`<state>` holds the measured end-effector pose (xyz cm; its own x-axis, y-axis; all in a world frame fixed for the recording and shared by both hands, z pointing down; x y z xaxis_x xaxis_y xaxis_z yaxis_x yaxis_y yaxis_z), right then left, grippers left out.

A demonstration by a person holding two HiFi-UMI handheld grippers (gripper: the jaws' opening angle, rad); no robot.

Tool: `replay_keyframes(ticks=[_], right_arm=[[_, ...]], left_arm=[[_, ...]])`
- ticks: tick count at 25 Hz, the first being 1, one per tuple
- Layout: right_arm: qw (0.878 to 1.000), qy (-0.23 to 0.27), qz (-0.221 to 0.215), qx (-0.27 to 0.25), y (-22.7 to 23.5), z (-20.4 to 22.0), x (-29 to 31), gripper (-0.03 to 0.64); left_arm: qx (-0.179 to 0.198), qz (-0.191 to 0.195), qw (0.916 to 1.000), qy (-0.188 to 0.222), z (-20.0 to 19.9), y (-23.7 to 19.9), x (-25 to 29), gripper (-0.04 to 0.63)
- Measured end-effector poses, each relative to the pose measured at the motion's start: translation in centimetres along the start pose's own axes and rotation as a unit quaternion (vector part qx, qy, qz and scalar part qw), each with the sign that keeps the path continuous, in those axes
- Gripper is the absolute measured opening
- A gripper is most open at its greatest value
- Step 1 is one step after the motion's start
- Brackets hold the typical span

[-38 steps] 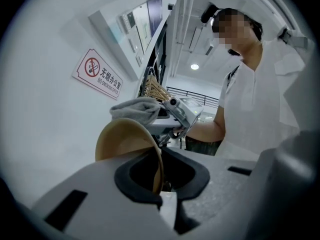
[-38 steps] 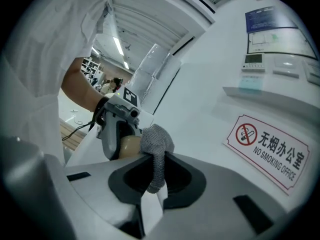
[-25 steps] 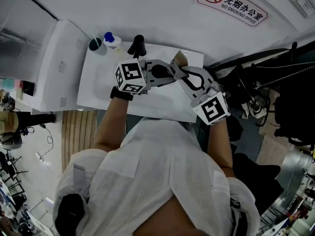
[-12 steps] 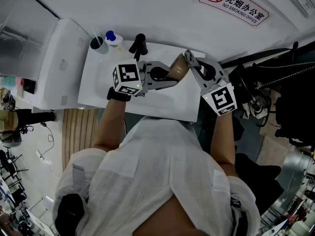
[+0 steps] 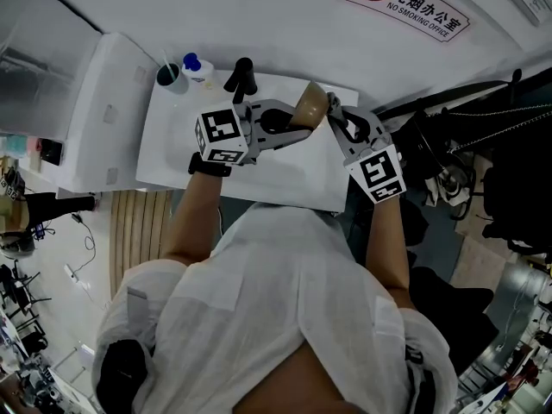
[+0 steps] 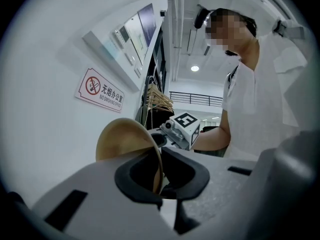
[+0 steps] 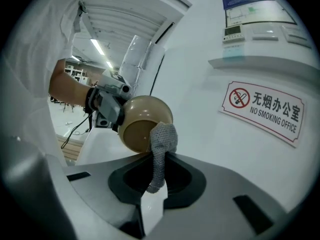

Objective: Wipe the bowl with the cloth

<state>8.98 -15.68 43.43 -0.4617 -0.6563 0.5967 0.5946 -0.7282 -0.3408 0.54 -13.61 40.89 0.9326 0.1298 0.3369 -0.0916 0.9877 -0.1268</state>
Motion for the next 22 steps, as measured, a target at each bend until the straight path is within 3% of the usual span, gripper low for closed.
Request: replay_keyframes(ticks=[8, 14, 22], right_arm=[[0.998, 0.014, -0.047, -0.036, -2.9, -1.5, -0.4, 0.058], [0.999, 0.039, -0.033, -0.010, -1.2, -2.0, -1.2, 0.058], [1.000, 0.007, -0.027, 0.006, -0.9, -0.6, 0.6, 0.058]], left_arm=[[-0.003, -0.030, 0.9995, 0.004, -0.2, -1.2, -0.2, 0.028], [-0.009, -0.019, 0.9998, 0.000, 0.3, -0.8, 0.2, 0.028], [-0.020, -0.007, 0.9994, 0.028, -0.4, 0.0, 0.1, 0.028]])
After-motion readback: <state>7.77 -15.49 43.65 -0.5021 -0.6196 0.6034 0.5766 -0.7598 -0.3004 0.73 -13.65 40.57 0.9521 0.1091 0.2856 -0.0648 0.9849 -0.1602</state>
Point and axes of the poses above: the fingertips, and each gripper's own axes: x forward along the fingers, y to its right, z out of its underside, the point moved 3 cm from there along -x, backward along the fingers, and after that the axes turned 15 degrees about -y, right-handed, at the moved point
